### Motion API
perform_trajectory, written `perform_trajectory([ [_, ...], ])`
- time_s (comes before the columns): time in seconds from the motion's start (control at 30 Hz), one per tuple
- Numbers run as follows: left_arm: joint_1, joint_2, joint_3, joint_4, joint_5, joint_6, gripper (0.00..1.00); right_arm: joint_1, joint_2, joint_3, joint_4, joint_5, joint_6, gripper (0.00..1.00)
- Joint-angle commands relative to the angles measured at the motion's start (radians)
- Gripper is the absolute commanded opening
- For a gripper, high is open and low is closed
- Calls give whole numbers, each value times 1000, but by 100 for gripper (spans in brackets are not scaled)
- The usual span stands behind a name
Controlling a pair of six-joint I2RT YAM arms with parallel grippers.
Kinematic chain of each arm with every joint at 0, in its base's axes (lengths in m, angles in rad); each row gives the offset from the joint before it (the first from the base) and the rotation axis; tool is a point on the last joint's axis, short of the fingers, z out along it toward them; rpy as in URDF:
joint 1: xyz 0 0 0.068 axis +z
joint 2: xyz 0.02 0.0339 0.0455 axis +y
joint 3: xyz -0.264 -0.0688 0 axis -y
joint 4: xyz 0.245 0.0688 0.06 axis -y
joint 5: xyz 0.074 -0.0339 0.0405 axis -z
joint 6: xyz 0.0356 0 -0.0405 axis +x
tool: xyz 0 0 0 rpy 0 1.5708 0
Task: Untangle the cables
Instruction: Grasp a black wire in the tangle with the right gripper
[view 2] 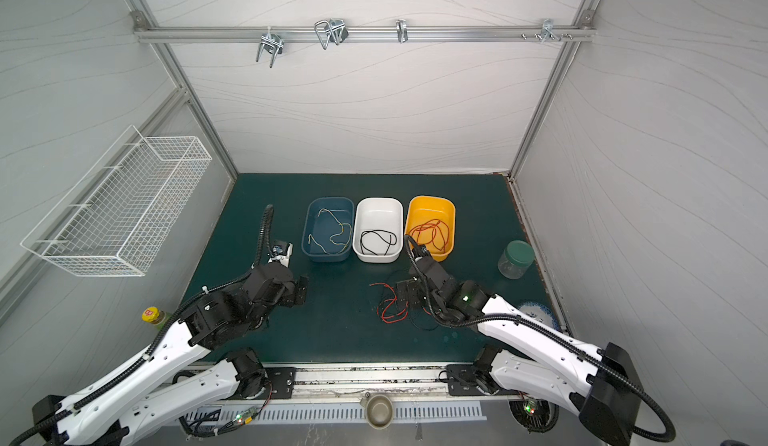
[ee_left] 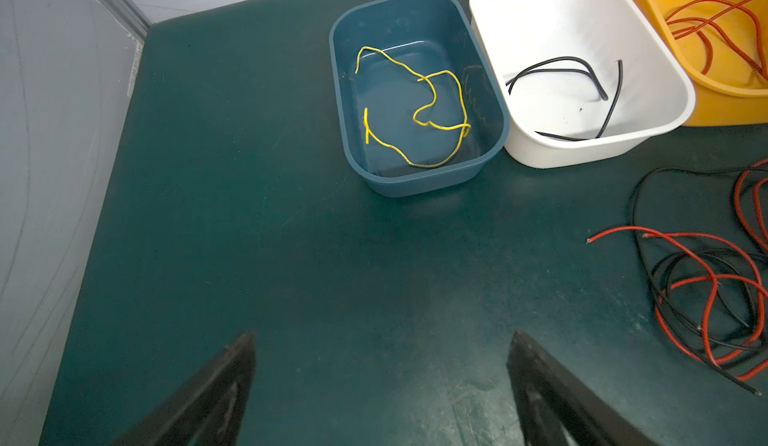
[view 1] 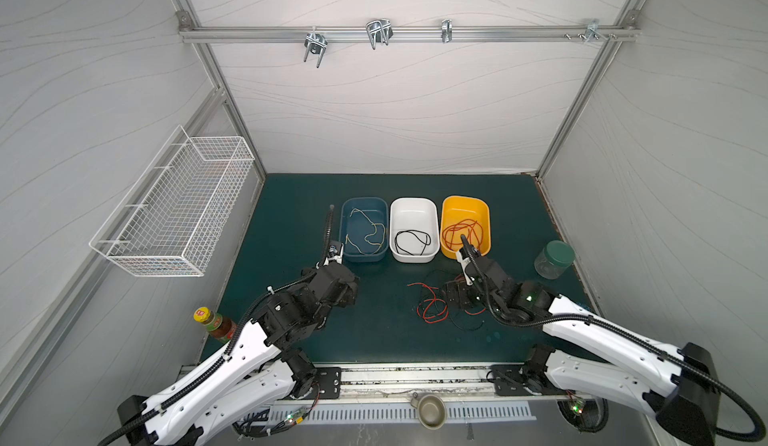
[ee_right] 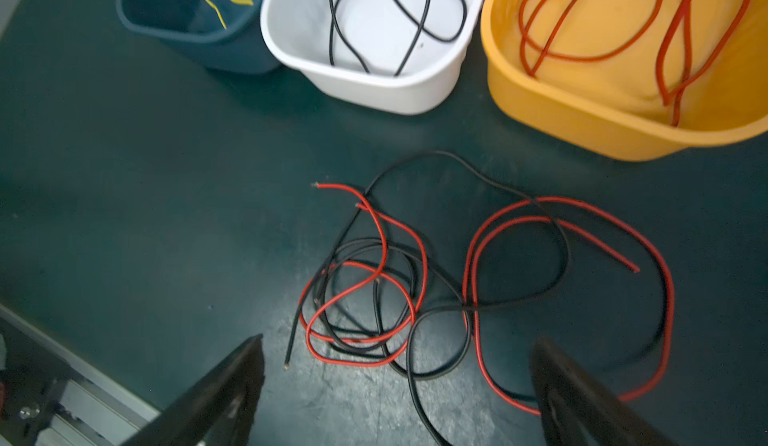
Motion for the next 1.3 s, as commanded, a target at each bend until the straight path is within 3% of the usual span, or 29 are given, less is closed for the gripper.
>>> perform_trajectory([
  [0.0,4,-3,13,28,-1,-11,96,35,-21,-34,-38,61,82,99],
  [0.3,5,-9,14,29,8,-10,96,63,-82,-148,-69,89,190,99],
  [0.63,4,-12,14,26,13,-11,96,67,-28,-178,-138,119,314,89],
  [0.83,4,-14,13,25,16,-12,96,90,20,-210,-100,65,369,75],
  [1.1,3,-22,14,26,17,-10,96,155,4,-243,-85,101,452,58],
  [1.27,3,-25,14,26,17,-10,96,160,-4,-239,-89,128,451,35],
])
